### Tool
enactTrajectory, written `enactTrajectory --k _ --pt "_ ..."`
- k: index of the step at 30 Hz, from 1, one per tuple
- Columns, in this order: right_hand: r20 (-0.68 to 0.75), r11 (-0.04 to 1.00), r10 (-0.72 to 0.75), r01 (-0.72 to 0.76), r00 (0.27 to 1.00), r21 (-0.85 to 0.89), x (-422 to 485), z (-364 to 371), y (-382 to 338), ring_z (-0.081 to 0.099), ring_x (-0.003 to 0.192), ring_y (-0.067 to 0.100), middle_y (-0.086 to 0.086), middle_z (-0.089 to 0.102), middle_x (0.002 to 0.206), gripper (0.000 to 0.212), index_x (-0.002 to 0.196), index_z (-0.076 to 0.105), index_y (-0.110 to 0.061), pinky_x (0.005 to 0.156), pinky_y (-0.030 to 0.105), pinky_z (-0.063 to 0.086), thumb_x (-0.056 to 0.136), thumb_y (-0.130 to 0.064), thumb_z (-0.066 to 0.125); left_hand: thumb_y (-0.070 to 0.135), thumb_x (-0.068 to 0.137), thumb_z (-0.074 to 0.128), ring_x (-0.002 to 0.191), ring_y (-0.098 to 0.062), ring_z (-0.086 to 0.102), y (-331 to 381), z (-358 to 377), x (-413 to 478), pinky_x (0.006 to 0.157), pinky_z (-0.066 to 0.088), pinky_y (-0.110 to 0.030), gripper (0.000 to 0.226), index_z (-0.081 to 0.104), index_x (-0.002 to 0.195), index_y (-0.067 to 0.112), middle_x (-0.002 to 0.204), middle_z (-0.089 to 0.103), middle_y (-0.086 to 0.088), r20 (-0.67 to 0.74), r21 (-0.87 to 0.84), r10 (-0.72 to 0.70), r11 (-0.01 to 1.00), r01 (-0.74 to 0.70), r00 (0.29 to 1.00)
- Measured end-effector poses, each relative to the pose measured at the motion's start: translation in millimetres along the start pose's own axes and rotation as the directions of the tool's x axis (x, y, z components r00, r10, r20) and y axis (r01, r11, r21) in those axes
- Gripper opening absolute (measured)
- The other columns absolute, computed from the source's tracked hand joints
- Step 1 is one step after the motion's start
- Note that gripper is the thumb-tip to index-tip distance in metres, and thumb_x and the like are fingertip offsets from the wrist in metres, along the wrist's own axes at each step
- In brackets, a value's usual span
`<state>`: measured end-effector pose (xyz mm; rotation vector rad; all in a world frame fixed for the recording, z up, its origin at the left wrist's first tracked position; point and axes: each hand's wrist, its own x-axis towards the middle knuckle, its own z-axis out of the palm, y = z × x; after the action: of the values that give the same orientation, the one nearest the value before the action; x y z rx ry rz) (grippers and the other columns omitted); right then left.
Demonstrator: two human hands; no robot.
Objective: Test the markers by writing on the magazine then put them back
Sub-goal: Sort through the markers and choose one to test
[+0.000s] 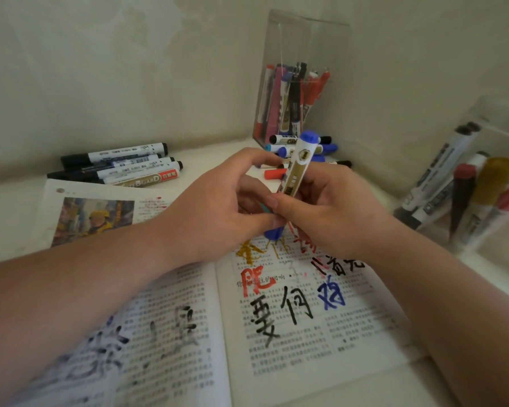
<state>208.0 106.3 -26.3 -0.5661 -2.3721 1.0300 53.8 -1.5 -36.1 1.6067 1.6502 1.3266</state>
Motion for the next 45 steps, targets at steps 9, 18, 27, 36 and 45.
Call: enactTrajectory --k 9,18,27,36,45 --pt "-0.143 0.99 -0.027 0.007 0.989 -0.138 -2.1 11.8 0.6 0.061 0.066 0.021 0.005 0.067 0.074 0.022 0.101 0.069 -0.013 0.064 0.044 0.053 0.091 -0.033 0.072 0.006 0.078 0.083 0.08 -0.009 0.073 -1.5 2.1 0.9 0.074 0.055 -0.018 0.061 0.054 0.118 0.042 0.087 0.075 0.012 -0.007 0.023 0.033 0.999 -0.033 0.999" --pt "-0.41 0.986 -0.161 0.159 0.898 -0.038 0.7 11.4 0.2 0.063 0.068 0.012 -0.005 0.061 0.073 0.067 0.137 0.037 -0.039 0.061 0.022 0.049 0.088 -0.019 0.078 0.024 0.075 0.087 0.073 -0.01 0.071 -5.6 3.9 0.7 0.073 0.059 -0.035 0.046 0.055 0.105 0.037 0.085 0.072 0.011 -0.067 0.084 0.057 0.995 -0.051 0.996" --pt "-0.275 0.917 -0.23 0.113 0.933 -0.383 -8.2 0.0 -21.2 0.055 0.073 0.003 -0.023 0.054 0.082 0.051 0.14 0.045 -0.034 0.069 0.027 0.05 0.094 -0.028 0.066 0.054 0.069 0.082 0.093 0.011 0.058 5.3 -1.5 -2.5 0.065 0.047 -0.019 0.05 0.048 0.106 0.049 0.107 0.056 0.042 0.035 0.365 0.164 0.916 -0.166 0.986" --pt "-0.606 0.94 -0.276 0.078 0.746 -0.332 -15.6 -70.4 -83.0 0.062 0.063 0.008 -0.007 0.065 0.073 0.037 0.11 0.047 -0.039 0.061 0.025 0.051 0.091 -0.023 0.074 0.061 0.091 0.055 0.099 0.01 0.054 4.7 -1.8 -9.0 0.083 0.041 -0.013 0.042 0.038 0.13 0.06 0.104 0.053 0.039 0.157 0.556 0.224 0.785 -0.274 0.962" --pt "-0.826 0.754 -0.219 -0.448 0.52 -0.481 -42.7 -168.4 -100.5 0.064 0.076 0.023 -0.01 0.063 0.079 0.027 0.111 0.05 -0.028 0.069 0.037 0.053 0.089 -0.028 0.066 0.04 0.1 0.051 0.074 0.001 0.055 5.1 -9.4 -7.7 0.073 0.047 -0.023 0.013 0.057 0.088 0.039 0.076 0.06 0.02 0.209 0.572 0.219 0.763 -0.3 0.953"
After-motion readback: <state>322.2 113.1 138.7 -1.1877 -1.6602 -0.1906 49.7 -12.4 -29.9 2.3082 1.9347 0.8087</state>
